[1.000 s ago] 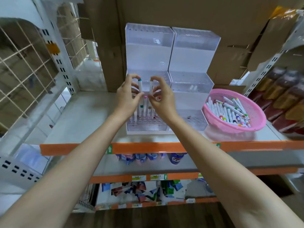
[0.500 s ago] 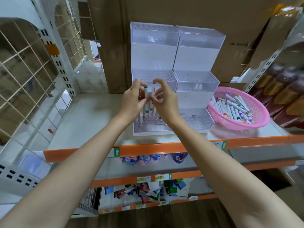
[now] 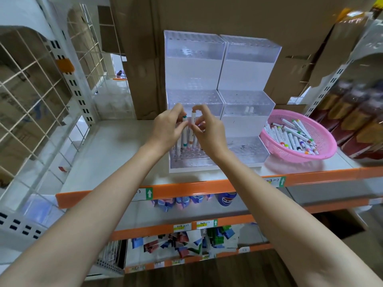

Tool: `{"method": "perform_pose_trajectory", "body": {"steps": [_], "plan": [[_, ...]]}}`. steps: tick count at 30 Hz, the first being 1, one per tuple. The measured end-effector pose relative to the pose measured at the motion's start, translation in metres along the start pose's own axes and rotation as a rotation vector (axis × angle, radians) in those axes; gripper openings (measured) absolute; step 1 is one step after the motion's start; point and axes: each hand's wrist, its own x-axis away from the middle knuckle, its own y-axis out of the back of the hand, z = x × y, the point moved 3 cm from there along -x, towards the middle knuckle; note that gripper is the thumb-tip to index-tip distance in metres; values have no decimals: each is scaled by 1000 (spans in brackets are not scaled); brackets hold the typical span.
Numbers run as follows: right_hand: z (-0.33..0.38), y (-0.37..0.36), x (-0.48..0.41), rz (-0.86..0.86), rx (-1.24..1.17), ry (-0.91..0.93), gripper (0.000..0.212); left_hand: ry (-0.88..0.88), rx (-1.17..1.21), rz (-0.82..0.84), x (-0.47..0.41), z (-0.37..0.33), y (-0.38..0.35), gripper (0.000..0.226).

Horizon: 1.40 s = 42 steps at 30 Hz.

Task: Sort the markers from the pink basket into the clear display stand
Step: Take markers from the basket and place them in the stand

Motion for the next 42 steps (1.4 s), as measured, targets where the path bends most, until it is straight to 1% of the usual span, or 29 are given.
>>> {"method": "perform_pose_trajectory", "body": {"steps": [5,10,23,27,32,36,42], "plan": [[-1,-1,1,18,6,8,30,3,-46,54,3,7,-3,20],[0,-2,3,13,-17,26,22,-12,-72,43,8,4,-4,20],[-3,-2,2,20,12,40,22,-64,-166,78,16,4,-11,22],[-3,-1,2,13,60,54,21,-58,-176,75,16,3,-11,19],[-1,2,4,27,102,63,22,-83,-180,67,21,0,-6,9],[3,3,2,47,155,57,21,-60,-216,107,28,2,-3,22],[8,2,2,40,189,63,22,-108,-298,160,34,1,3,37]]}}
